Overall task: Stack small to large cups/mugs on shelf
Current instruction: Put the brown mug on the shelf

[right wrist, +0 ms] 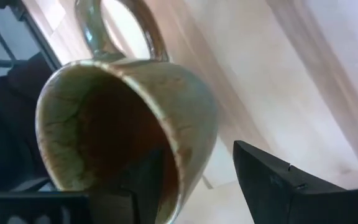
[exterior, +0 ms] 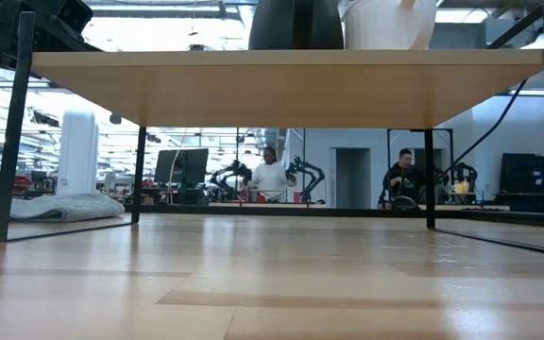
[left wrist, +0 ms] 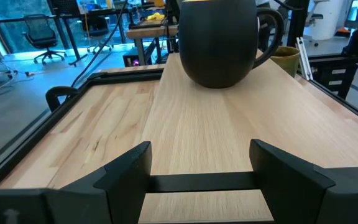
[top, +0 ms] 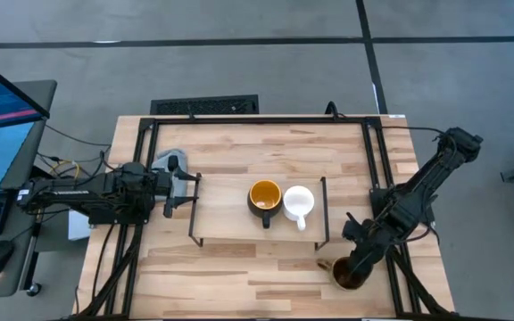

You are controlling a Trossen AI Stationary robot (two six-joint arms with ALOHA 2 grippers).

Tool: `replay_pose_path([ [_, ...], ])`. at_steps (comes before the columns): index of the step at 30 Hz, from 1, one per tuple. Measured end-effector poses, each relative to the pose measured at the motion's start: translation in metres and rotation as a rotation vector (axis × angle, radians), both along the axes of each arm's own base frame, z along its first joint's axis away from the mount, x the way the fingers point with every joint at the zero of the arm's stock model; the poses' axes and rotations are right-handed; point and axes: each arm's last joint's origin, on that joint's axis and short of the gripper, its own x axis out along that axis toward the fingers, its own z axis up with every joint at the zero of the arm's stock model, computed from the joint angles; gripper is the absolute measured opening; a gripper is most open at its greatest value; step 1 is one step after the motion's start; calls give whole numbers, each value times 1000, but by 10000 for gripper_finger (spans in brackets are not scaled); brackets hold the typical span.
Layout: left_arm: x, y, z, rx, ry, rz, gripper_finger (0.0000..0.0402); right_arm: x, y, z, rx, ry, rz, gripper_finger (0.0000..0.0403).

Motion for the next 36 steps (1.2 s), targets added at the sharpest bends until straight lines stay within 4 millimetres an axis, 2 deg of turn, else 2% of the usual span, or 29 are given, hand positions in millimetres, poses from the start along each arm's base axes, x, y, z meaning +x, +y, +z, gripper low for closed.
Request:
replay_pose_path([
  [11,0,0,0,-1,-1,0,263,2,0,0,-16,-31,17,213],
  [15,0,0,0,-4,0,1,263,2,0,0,-26,-45,53,201],
  [19,0,0,0,-2,-1,0,263,2,0,0,-27,-45,55,168],
  [30,0,1,0,7,-1,22,263,1,-1,-1,-38,-36,59,35],
  [36,0,1,0,7,2,23,263,1,-1,-1,-37,-40,66,31],
])
